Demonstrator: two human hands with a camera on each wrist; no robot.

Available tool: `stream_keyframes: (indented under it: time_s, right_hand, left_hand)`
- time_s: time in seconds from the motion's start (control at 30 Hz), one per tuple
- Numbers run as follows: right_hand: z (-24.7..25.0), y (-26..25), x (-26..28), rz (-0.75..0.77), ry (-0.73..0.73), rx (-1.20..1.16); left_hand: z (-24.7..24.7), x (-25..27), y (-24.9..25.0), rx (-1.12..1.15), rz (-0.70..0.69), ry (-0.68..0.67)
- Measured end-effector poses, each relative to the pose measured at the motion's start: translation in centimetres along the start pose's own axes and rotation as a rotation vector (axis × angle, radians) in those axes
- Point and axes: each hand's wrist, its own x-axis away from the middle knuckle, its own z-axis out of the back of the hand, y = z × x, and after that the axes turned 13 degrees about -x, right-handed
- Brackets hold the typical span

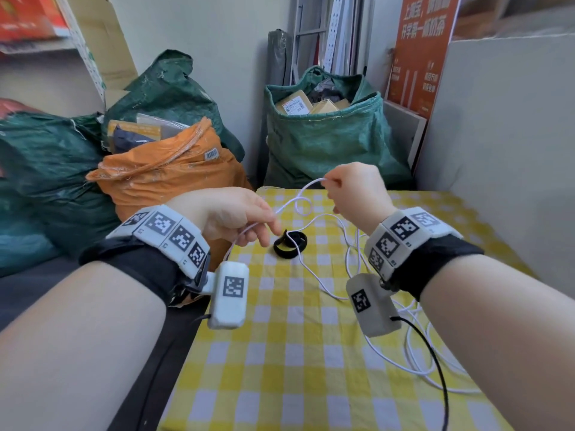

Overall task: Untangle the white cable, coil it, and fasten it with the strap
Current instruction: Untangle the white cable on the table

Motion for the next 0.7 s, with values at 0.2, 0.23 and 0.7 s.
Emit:
stream_keyframes:
  time_s: [0.2, 0.23, 0.7]
  right_hand:
    - [1.4, 2.3, -0.7, -0.242, 0.149, 0.062]
    - [1.8, 2.6, -0.7, -0.274, 0.148, 0.083]
    - [2.9, 4.7, 0.7, -0.481, 0.169, 0.155]
  left_hand:
    - [0.0, 0.0, -0.6, -0.015, 0.016, 0.102]
    - [0.1, 0.0, -0.7, 0.013, 0.024, 0.157]
    - [-1.3, -2.1, -2.4, 0.15, 0.027, 0.455]
